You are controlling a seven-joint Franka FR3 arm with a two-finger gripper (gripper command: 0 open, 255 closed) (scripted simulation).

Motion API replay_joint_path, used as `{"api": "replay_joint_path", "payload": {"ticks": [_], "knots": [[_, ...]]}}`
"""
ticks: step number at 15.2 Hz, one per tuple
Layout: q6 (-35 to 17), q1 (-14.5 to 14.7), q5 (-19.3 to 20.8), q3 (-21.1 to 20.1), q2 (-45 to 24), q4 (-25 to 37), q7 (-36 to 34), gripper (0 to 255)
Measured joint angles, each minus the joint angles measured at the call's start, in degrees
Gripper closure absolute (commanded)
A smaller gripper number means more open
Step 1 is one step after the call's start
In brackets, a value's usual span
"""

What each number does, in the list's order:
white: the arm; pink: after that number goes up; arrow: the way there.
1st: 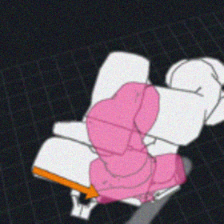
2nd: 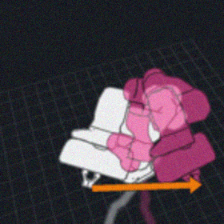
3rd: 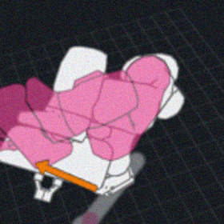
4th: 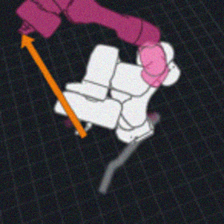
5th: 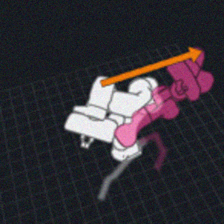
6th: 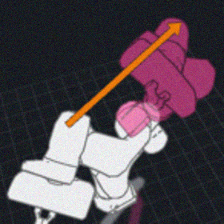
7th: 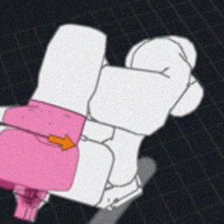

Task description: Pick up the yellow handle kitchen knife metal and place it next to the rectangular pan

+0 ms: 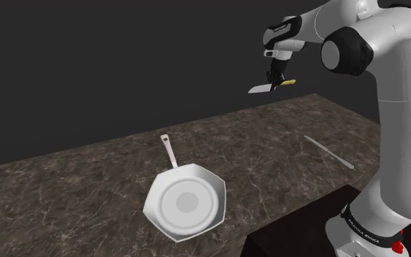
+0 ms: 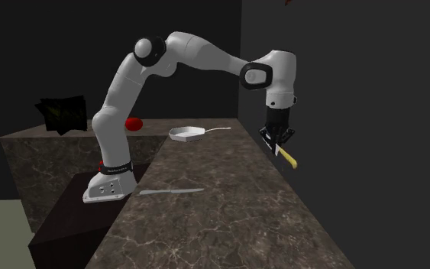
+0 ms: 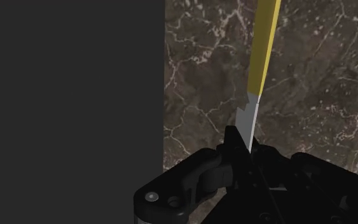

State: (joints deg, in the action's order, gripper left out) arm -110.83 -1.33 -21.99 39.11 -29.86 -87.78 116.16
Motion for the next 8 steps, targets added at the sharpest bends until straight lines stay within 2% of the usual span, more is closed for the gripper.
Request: {"api": "replay_joint_path", "payload": {"ticks": [8], "knots": [[-2.86, 9.56, 2.83, -0.55, 4.64, -6.07, -9.16, 255]]}}
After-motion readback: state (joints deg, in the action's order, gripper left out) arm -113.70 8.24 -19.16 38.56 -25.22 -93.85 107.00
